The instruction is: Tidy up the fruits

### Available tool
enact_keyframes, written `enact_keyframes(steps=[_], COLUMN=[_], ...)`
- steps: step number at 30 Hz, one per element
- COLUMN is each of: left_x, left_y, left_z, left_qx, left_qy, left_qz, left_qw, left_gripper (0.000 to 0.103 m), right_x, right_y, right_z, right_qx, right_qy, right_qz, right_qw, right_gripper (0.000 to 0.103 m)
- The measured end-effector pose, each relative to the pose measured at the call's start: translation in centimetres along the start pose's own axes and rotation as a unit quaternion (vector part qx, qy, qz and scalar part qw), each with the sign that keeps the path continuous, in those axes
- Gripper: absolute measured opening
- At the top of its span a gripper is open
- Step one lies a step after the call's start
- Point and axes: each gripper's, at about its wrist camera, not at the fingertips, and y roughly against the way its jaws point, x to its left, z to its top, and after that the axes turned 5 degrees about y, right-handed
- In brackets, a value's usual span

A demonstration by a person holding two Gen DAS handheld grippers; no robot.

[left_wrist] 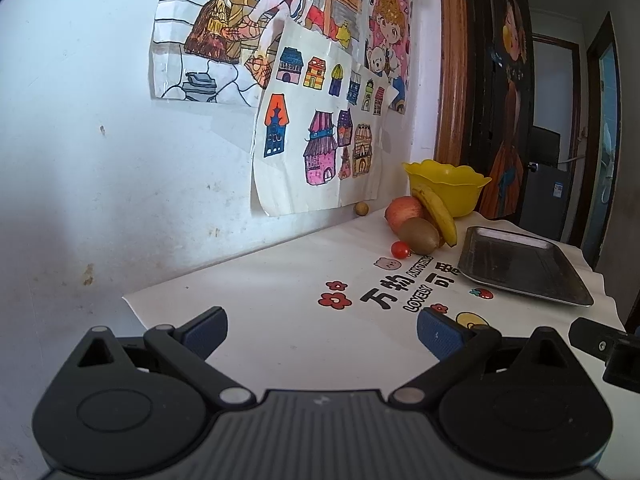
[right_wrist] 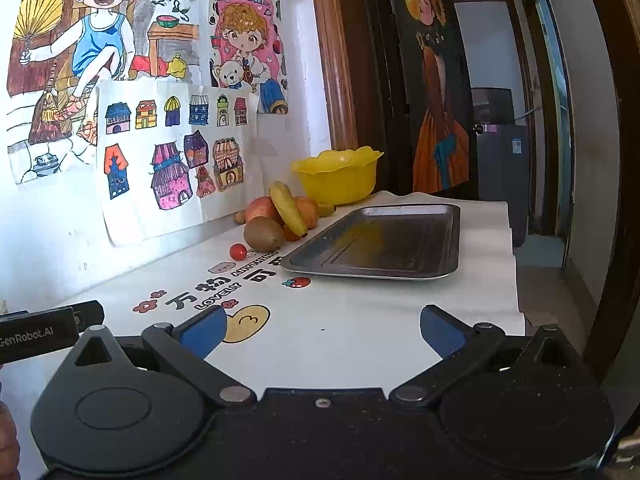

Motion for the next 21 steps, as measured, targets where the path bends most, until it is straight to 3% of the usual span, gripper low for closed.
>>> enact_keyframes(steps=[21], left_x=[-0.01], left_y=[0.18], left_z=[-0.07], left_qx=[0.002], left_qy=[0.0], left_qz=[-0.003], left_qw=[1.0], left_gripper=[0.103], right_x=[0.06], right_y=[-0.2], right_z=[-0.13], right_qx=[0.004], right_qy=[0.0], right_qz=[0.0], right_qw=[1.0], right_gripper=[0.102])
